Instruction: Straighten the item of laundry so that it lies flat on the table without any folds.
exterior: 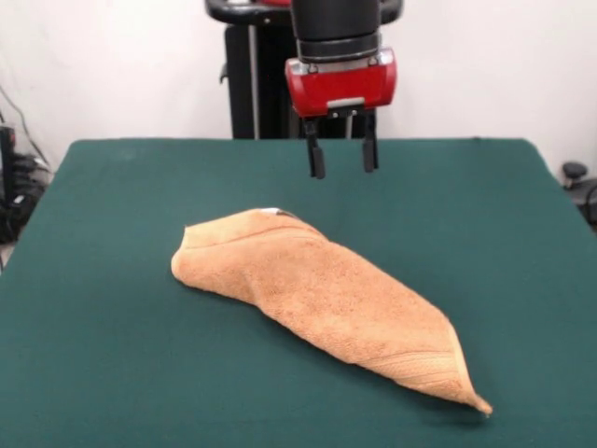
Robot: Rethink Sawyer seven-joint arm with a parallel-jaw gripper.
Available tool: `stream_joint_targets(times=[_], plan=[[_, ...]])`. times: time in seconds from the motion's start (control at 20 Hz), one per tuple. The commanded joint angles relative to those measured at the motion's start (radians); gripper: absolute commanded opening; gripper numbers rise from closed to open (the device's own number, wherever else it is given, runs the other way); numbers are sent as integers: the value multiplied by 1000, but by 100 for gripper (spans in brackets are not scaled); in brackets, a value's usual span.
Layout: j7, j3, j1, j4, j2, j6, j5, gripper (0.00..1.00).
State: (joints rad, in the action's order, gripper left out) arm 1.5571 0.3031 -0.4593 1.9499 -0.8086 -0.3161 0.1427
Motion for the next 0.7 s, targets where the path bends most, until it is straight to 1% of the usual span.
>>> stream_joint_targets(times=[0.05,0.15,0.25,0.3,0.35,0.5,0.55,0.6,0.7], plan=[[198,12,22,171,17,-101,-75,100],[174,54,-7,214,-8,-107,-88,100],[131,98,-37,252,0,-124,-91,100],[116,127,-57,278,7,-109,-91,100],[106,140,-67,302,-5,-95,-85,100],[85,162,-81,358,-71,-133,-94,100],[95,163,-86,379,-86,-107,-89,100],[106,161,-86,391,-89,-80,-81,100],[113,134,-72,371,-76,-70,-65,100]])
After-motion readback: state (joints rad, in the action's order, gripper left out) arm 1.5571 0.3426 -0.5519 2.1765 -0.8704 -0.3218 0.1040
